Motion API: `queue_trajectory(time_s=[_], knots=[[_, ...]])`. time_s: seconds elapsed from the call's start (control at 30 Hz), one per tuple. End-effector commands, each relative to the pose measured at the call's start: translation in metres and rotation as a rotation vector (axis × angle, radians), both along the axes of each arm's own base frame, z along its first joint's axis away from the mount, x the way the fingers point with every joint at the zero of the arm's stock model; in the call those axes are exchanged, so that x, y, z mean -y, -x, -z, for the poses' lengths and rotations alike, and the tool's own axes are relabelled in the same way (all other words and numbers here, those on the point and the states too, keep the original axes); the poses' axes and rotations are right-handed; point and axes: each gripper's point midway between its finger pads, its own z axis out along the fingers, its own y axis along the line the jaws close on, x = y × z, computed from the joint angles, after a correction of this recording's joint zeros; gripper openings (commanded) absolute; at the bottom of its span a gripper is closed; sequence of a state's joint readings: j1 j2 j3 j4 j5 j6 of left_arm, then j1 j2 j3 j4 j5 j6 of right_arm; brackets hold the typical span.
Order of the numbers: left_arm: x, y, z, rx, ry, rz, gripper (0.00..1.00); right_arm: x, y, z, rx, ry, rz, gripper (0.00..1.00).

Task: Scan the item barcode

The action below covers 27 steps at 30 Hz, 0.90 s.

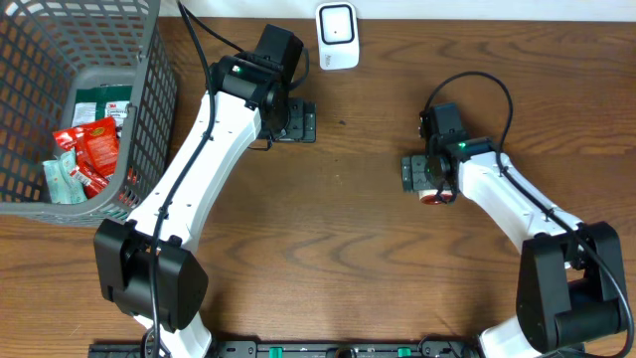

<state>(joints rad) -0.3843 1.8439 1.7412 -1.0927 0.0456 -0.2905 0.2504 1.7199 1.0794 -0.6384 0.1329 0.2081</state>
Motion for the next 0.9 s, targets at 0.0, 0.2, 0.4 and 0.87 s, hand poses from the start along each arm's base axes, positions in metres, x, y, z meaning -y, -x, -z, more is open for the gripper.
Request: queue_trajectory(time_s=[0.0, 0.2, 0.4, 0.87], knots=[[-0.002, -0.002, -0.005, 0.018, -0.009, 0.003, 0.93, -0.002, -0.024, -0.038, 0.092, 0.001, -0.006, 0.91], [-0.002, -0.002, -0.005, 0.018, -0.009, 0.003, 0.93, -0.006, -0.039, -0.101, 0.115, -0.015, -0.018, 0.99], [-0.001, -0.005, -0.007, 0.031, 0.001, -0.007, 0.93, -0.022, -0.03, -0.131, 0.072, -0.111, -0.055, 0.99], [-0.108, -0.029, -0.177, 0.458, -0.077, -0.309, 0.74, 0.034, -0.032, -0.132, 0.04, -0.232, 0.102, 0.99]])
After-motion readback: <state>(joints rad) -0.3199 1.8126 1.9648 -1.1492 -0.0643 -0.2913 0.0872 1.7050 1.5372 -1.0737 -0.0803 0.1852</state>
